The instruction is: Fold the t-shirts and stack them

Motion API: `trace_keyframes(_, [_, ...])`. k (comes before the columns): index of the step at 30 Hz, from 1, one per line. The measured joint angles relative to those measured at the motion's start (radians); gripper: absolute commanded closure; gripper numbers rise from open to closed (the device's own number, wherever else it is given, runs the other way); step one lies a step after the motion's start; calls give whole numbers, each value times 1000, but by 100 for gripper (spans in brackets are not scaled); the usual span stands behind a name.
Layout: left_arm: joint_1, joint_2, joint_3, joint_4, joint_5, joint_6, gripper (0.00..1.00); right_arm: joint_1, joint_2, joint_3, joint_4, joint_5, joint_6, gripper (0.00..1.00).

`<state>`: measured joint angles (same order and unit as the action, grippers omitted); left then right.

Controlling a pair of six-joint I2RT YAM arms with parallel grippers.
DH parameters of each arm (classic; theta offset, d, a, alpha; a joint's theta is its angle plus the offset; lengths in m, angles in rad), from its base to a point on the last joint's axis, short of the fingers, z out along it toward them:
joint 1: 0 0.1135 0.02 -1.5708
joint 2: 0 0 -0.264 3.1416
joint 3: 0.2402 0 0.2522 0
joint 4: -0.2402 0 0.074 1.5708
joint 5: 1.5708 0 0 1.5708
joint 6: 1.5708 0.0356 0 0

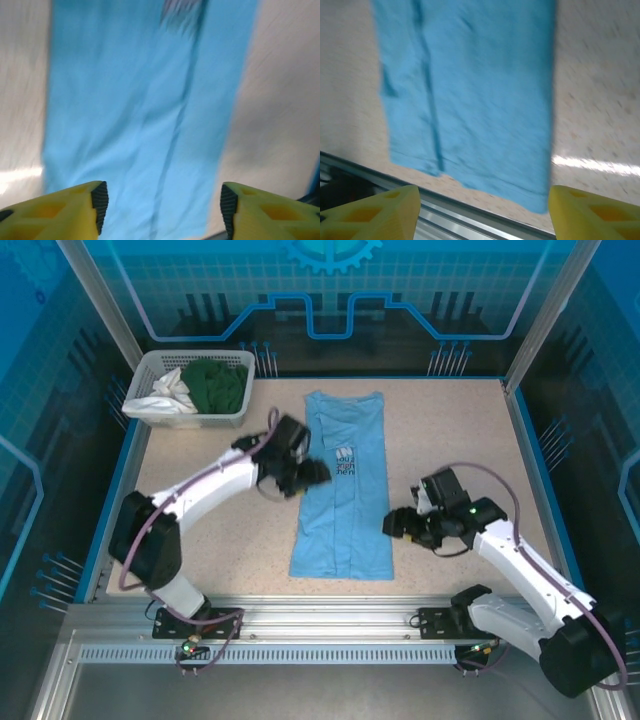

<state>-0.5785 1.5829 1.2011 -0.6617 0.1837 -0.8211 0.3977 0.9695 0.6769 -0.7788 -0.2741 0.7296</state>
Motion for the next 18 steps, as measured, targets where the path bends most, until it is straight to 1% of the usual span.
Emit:
trace_keyframes(2, [-38,-101,-166,-15,0,-48,43,-8,-27,-78,-9,-10,-1,37])
trace_keyframes(5, [-69,-264,-377,4,2,-139,44,-29,-44,-150,-5,-53,7,48])
trace_keyframes(8, [-88,-370,-537,72,33,-222,44,-41,-38,-189,18,-95,8,50])
trace_keyframes(11, [-90,-409,-636,117,59,-275,44,-43,-18,-216,61,-129,20,53])
trace_keyframes(13, [-90,-418,-671,153,79,-290,44,-43,4,-224,81,-133,32,56])
trace_keyframes(15, [-90,-419,-698,194,99,-306,46,-43,34,-228,97,-134,37,57])
trace_keyframes(18, [-90,-415,-753,279,134,-327,47,-42,103,-233,124,-141,37,55])
